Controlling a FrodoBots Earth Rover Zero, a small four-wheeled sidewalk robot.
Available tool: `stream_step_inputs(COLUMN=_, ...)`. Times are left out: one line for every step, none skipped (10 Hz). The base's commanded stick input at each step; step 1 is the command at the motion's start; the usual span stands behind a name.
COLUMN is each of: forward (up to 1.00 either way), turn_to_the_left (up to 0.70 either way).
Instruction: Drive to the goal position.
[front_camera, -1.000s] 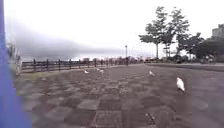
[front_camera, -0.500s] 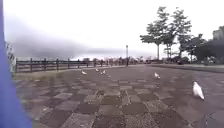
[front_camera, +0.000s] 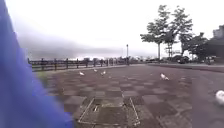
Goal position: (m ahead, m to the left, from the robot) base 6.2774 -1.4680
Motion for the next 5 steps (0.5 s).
stream_step_inputs(forward=1.00, turn_to_the_left=-0.24)
stream_step_inputs(forward=1.00, turn_to_the_left=0.00)
stream_step_inputs(forward=1.00, turn_to_the_left=0.00)
stream_step_inputs(forward=1.00, turn_to_the_left=0.00)
stream_step_inputs(forward=1.00, turn_to_the_left=0.00)
